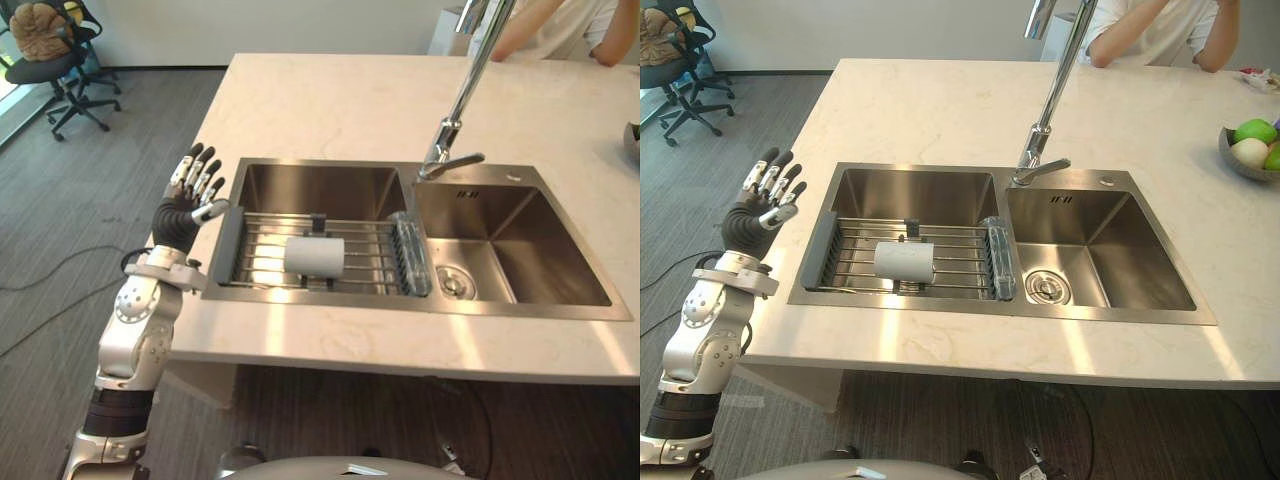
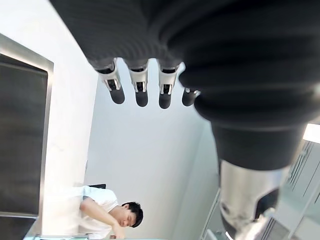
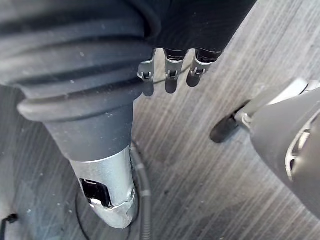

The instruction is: Walk over to the sink, pick up the cup, carry it to the dishwasher, place the cup inside the dishwasher, then close the dishwasher door

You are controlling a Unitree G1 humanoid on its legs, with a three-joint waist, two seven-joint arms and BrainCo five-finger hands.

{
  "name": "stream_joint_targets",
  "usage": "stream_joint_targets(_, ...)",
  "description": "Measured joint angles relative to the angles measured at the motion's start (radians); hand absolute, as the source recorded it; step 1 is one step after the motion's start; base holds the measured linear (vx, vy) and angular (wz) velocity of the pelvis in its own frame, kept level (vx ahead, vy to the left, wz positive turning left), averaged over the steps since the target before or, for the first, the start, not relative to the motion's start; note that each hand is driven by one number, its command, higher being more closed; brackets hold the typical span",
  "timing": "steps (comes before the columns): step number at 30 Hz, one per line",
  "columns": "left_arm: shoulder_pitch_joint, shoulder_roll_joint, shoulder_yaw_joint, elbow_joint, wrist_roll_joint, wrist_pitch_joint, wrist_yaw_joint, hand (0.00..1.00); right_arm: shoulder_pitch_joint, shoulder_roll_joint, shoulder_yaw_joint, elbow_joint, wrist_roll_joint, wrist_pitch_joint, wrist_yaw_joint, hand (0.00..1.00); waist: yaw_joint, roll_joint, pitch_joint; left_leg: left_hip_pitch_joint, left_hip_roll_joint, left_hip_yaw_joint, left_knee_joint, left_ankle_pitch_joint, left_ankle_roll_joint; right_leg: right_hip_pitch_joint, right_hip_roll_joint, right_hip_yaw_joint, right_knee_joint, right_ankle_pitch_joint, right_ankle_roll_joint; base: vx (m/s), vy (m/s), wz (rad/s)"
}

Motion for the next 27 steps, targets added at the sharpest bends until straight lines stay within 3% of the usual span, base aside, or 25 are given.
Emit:
stream_joint_targets(2, -0.007, 0.006, -0.049, 0.001, 0.143, -0.033, 0.017, 0.0, 0.0, 0.002, 0.022, 0.001, 0.01, 0.008, 0.001, 0.0, -0.017, 0.004, 0.0, 0.0, -0.007, 0.001, -0.013, 0.01, 0.002, 0.008, -0.002, -0.001, -0.031, 0.02, 0.001, -0.01, 0.004, -0.02)
stream_joint_targets(4, -0.028, 0.016, -0.097, 0.005, 0.199, -0.026, 0.013, 0.0, 0.004, -0.002, 0.04, 0.0, 0.017, 0.007, 0.002, 0.0, -0.022, 0.01, -0.003, 0.0, -0.007, 0.004, -0.013, 0.011, 0.001, 0.012, -0.002, 0.0, -0.047, 0.031, 0.0, -0.04, 0.001, -0.08)
stream_joint_targets(8, -0.078, 0.052, -0.204, 0.071, 0.257, 0.055, 0.018, 0.0, 0.008, -0.007, 0.091, -0.003, 0.019, 0.01, -0.007, 0.0, -0.047, 0.025, -0.008, 0.018, -0.008, 0.019, -0.045, 0.031, 0.0, 0.023, 0.005, 0.001, -0.078, 0.056, -0.008, -0.07, -0.007, -0.05)
stream_joint_targets(11, -0.079, 0.06, -0.234, 0.106, 0.362, 0.083, 0.042, 0.0, 0.015, -0.007, 0.126, -0.01, 0.048, 0.01, -0.023, 0.0, -0.065, 0.033, -0.008, 0.027, -0.002, 0.027, -0.058, 0.038, -0.003, 0.021, 0.012, 0.006, -0.085, 0.059, -0.012, -0.1, -0.009, -0.07)
stream_joint_targets(17, -0.137, 0.093, -0.287, 0.107, 0.566, 0.083, 0.072, 0.0, 0.052, -0.012, 0.166, -0.051, 0.098, 0.008, -0.052, 0.0, -0.08, 0.037, -0.013, 0.007, 0.002, 0.058, -0.064, 0.049, -0.005, -0.024, 0.011, 0.025, -0.085, 0.08, -0.014, -0.05, -0.002, -0.15)
stream_joint_targets(27, -0.198, 0.098, -0.366, 0.129, 0.852, 0.074, 0.14, 0.0, 0.075, -0.009, 0.168, -0.049, 0.137, 0.017, -0.037, 0.0, -0.121, 0.039, -0.014, 0.037, 0.0, 0.08, -0.079, 0.049, -0.007, -0.02, 0.011, 0.023, -0.086, 0.092, -0.011, -0.01, 0.001, -0.08)
